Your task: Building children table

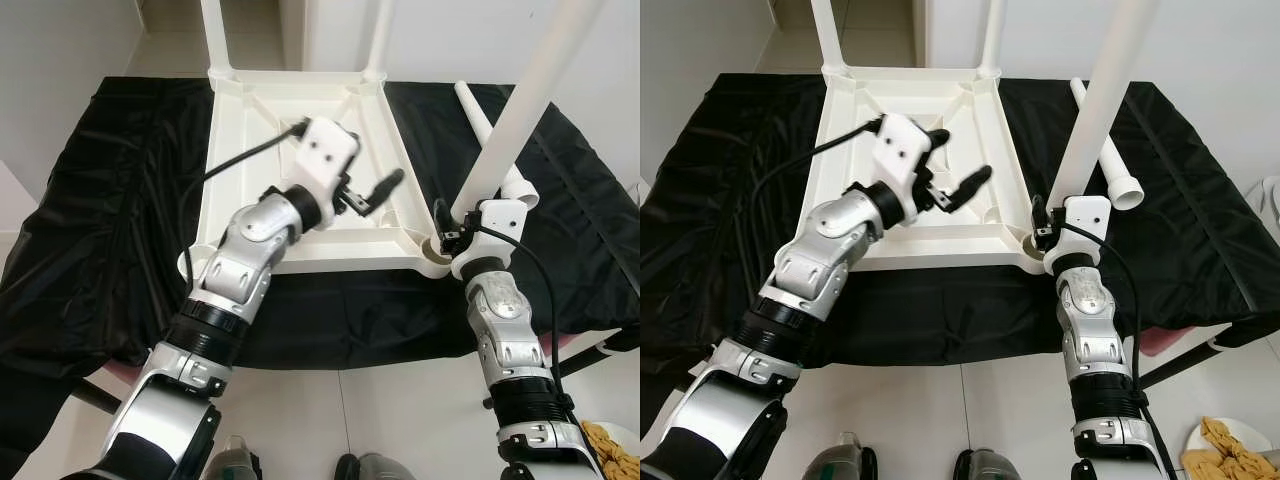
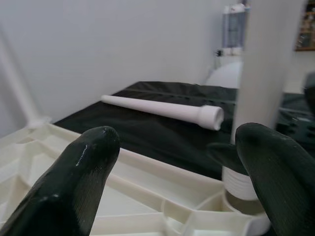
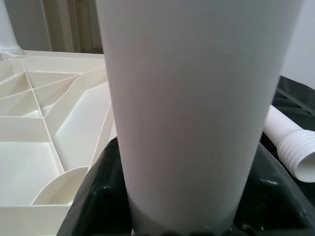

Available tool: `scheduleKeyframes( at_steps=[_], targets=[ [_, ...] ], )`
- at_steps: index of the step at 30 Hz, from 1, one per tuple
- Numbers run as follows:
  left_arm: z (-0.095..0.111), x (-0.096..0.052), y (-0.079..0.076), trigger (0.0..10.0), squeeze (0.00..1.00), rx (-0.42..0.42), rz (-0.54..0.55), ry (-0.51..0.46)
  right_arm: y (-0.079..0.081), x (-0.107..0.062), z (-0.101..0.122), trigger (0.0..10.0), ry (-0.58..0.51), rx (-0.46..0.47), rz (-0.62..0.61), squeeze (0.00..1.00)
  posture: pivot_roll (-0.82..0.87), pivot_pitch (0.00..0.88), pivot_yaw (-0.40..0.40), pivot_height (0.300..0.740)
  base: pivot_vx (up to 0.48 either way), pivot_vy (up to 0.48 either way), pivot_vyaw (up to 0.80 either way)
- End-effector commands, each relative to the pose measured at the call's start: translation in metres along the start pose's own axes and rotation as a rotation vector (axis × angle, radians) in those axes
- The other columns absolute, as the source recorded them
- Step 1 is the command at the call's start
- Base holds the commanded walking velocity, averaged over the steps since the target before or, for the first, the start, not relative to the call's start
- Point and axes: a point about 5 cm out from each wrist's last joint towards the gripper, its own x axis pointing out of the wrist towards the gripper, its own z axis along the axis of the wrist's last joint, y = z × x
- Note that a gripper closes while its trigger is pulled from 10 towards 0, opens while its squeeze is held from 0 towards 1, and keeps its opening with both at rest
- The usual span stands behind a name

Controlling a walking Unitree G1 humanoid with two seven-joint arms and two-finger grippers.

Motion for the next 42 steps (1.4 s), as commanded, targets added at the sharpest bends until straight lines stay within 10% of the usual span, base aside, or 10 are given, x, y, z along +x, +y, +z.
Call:
scheduleKeyframes(
  at_steps=[1, 21, 42],
  targets=[
    [-0.002, 0.005, -0.011, 10.0, 0.0, -0.007, -0.088, 0.02, -0.002, 0.002, 0.001, 10.0, 0.009, 0.021, -0.017, 0.0, 0.04, 0.053, -0.024, 0.74, 0.0, 0.0, 0.0],
    [-0.07, 0.0, -0.044, 10.0, 0.0, -0.004, -0.279, 0.423, -0.009, 0.008, 0.02, 10.0, -0.047, 0.123, -0.066, 0.0, 0.03, 0.045, -0.012, 0.74, 0.0, 0.0, 0.0],
    [-0.096, 0.005, -0.039, 10.0, 0.0, 0.035, -0.224, 0.639, -0.01, 0.005, 0.019, 10.0, -0.043, 0.112, -0.072, 0.0, 0.03, 0.053, -0.005, 0.74, 0.0, 0.0, 0.0]
  ],
)
